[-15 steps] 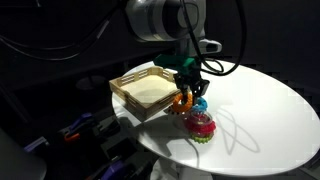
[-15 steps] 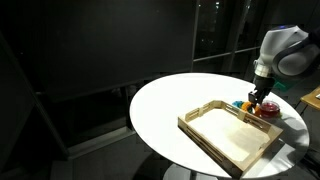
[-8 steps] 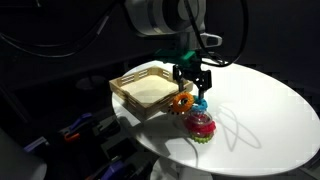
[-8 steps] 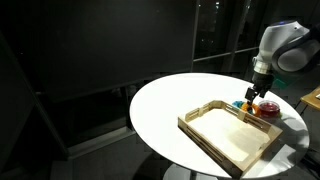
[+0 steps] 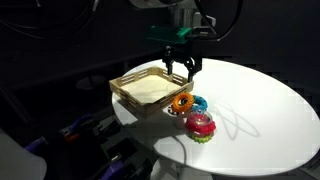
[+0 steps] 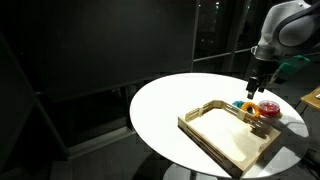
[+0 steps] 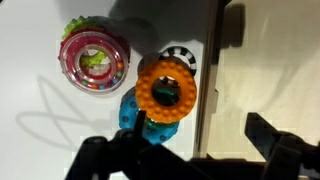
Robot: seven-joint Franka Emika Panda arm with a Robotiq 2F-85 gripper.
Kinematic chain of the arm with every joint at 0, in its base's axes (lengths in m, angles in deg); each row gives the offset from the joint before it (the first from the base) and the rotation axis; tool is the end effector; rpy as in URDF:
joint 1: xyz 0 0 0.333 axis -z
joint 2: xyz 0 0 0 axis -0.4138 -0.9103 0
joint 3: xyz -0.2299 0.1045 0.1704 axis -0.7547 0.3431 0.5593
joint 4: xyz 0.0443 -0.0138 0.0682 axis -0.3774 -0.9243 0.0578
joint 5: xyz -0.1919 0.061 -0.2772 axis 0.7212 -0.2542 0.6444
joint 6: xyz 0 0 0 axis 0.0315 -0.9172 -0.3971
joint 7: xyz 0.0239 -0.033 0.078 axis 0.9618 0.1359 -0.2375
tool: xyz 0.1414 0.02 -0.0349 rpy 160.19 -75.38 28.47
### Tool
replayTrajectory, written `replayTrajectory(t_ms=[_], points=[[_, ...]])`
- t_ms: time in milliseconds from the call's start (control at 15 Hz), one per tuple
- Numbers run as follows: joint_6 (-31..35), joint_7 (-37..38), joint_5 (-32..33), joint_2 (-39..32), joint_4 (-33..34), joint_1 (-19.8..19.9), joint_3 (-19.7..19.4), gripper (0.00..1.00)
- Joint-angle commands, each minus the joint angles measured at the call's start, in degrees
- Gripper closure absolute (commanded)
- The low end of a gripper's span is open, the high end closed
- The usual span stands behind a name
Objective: Remove the circular objects from the wooden tray
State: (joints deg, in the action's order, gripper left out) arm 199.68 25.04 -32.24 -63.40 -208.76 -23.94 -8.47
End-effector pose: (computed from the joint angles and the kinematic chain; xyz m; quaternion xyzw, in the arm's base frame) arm 0.4727 -0.0432 0.2643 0.9995 0.0159 -0.0175 0.0222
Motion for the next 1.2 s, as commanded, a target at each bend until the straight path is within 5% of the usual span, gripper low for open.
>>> replayTrajectory(t_ms=[0,333,1133], points=[[-7.5,-6.7,-5.8,4.6,0.0,1.6,1.7,0.0],[-15.6,-7.8,-7.0,10.2,-0.2,1.2,1.2,0.0],[-23.3,-8.8,-8.7,26.4,-0.6,-0.7,0.7,0.0]])
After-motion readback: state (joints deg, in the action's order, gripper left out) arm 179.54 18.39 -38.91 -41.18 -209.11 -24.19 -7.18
